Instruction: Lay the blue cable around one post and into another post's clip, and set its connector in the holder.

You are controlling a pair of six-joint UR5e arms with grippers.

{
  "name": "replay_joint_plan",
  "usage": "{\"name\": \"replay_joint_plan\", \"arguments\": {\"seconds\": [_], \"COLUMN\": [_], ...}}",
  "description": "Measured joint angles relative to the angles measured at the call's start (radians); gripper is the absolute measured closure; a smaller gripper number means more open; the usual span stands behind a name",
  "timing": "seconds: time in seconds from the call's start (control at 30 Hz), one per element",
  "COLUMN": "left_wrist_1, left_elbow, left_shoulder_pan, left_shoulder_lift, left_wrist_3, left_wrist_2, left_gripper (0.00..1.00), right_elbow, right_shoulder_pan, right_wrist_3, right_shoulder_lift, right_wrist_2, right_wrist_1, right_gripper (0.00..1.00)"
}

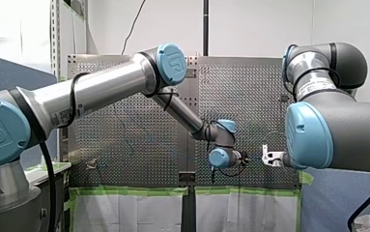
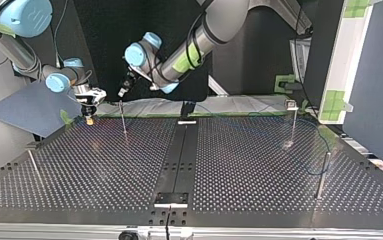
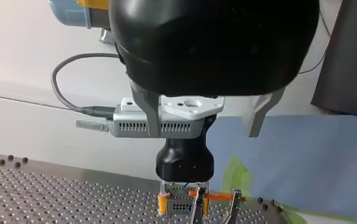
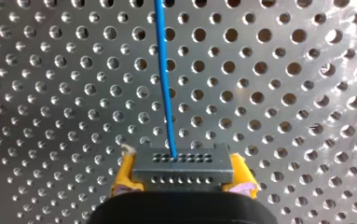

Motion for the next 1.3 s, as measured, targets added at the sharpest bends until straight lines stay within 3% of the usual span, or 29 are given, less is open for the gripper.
{"name": "replay_joint_plan", "arguments": {"seconds": [0.43,0.97,1.3], "left_wrist_1": [-0.061,-0.065,-0.065], "left_elbow": [0.000,0.000,0.000], "left_shoulder_pan": [-0.009,-0.011,-0.011], "left_shoulder_lift": [0.000,0.000,0.000], "left_wrist_3": [0.003,-0.012,-0.017], "left_wrist_2": [-0.109,-0.246,-0.269], "left_gripper": [0.15,0.17,0.17], "right_elbow": [0.000,0.000,0.000], "right_shoulder_pan": [0.008,0.009,0.009], "right_wrist_3": [0.007,0.017,0.021], "right_shoulder_lift": [0.000,0.000,0.000], "right_wrist_2": [-0.005,-0.005,-0.005], "right_wrist_1": [-0.001,-0.004,-0.007], "right_gripper": [1.00,1.00,1.00]}}
